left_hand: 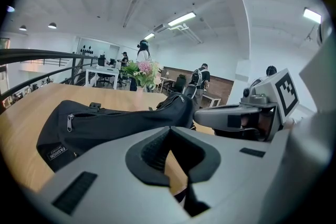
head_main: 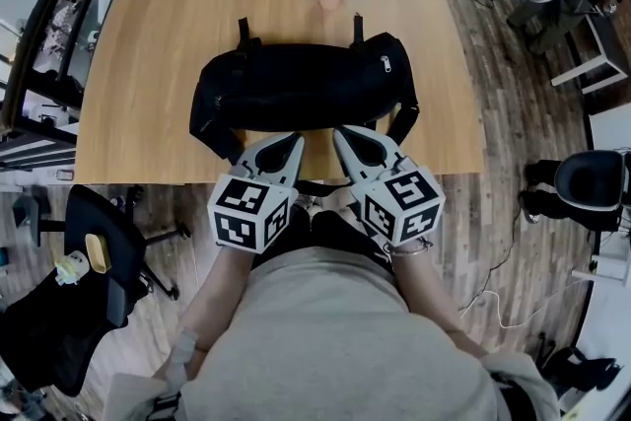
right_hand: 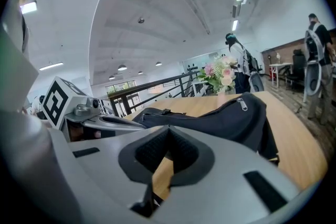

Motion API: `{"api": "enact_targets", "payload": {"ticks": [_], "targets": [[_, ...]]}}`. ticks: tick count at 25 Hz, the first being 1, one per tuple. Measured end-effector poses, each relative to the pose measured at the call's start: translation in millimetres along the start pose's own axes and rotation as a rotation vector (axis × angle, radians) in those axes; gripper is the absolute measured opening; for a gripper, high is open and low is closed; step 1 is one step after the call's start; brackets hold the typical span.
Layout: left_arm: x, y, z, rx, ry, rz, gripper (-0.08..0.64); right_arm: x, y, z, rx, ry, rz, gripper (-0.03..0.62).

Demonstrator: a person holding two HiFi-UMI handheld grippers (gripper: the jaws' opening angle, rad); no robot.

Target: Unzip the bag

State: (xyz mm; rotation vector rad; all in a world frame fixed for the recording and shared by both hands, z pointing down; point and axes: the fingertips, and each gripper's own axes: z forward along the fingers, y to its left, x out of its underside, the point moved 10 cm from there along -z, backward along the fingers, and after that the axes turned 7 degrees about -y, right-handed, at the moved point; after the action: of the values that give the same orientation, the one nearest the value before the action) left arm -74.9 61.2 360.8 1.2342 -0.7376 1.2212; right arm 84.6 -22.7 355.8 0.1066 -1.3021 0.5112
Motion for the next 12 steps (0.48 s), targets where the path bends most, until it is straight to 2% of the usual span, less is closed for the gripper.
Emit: {"api": "enact_targets", "payload": {"ticks": [12], "targets": [[0.7, 0.6, -1.0, 0.012, 0.009, -0.018, 0.018, 8.4, 3.8, 3.9, -0.019, 0.029, 0.019, 0.006]]}}
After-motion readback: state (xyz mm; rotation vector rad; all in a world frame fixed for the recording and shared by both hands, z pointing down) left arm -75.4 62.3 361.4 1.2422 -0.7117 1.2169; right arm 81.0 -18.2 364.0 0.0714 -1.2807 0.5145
